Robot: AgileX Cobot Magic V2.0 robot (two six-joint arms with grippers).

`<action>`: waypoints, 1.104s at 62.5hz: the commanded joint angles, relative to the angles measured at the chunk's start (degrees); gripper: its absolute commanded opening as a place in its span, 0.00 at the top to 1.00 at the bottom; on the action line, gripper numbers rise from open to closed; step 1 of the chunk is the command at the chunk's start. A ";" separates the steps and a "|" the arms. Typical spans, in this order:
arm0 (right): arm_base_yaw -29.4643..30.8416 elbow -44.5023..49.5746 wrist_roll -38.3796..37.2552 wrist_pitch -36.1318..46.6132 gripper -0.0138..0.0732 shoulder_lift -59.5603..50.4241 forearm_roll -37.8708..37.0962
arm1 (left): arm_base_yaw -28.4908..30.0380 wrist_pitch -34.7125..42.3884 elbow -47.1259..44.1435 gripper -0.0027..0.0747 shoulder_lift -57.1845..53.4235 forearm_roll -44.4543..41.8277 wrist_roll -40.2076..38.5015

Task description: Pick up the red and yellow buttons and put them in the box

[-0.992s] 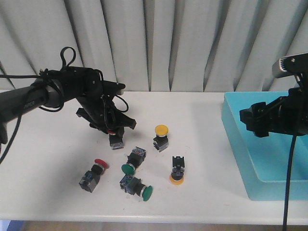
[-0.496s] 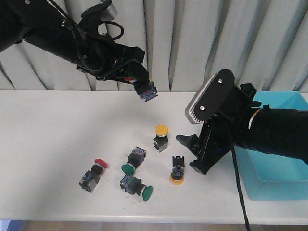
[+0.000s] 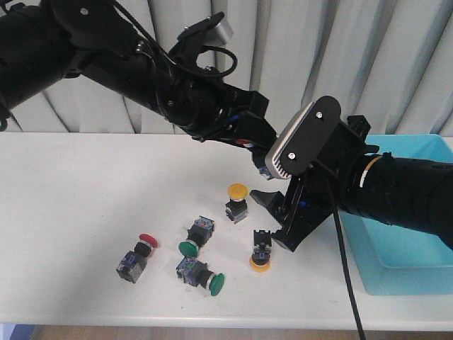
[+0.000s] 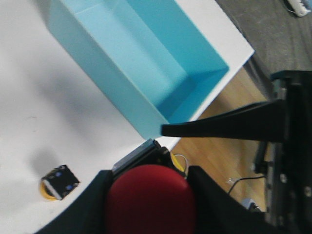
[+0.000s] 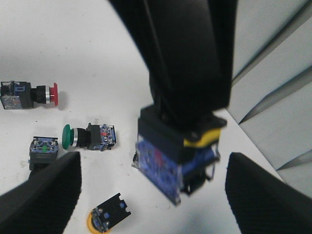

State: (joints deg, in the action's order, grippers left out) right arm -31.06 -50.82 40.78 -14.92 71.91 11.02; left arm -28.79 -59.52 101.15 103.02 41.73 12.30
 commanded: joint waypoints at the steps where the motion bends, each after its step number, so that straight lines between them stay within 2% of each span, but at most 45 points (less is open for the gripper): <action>1: 0.00 -1.67 0.02 4.46 0.18 -1.21 0.53 | -0.42 2.49 1.74 0.96 -3.08 5.53 -0.35; 12: 0.00 -1.67 -0.59 5.03 0.19 -1.21 0.85 | -0.36 2.22 1.74 0.95 -3.08 8.13 -0.30; 19: 0.00 -1.67 -0.59 6.05 0.28 -1.21 2.75 | -0.36 1.59 1.74 0.95 -3.08 8.13 -0.30; 23: 0.00 -1.67 -0.59 6.73 0.36 -1.21 4.23 | -0.36 1.48 1.74 0.95 -3.08 8.13 -0.30; 35: 0.00 -1.67 -0.59 7.07 0.74 -1.21 6.39 | -0.36 1.39 1.74 0.95 -3.08 8.13 -0.30; 40: 0.00 -1.67 -0.54 7.07 0.86 -1.21 6.39 | -0.36 1.39 1.74 0.94 -3.08 8.13 -0.25; 48: 0.00 -1.67 -0.54 7.12 0.85 -1.21 6.33 | -0.36 1.39 1.74 0.93 -3.08 8.13 -0.02; 56: 0.00 -1.67 -0.54 7.12 0.85 -1.21 6.23 | -0.36 1.33 1.74 0.86 -3.08 8.13 3.06; 69: 0.12 -1.67 -0.54 7.18 0.85 -1.21 6.16 | -0.36 -0.06 1.74 0.61 -3.08 8.08 5.84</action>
State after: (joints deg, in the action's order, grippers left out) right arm -31.06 -50.82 40.20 -12.03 71.91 16.97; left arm -28.94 -60.06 101.15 103.02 46.28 17.02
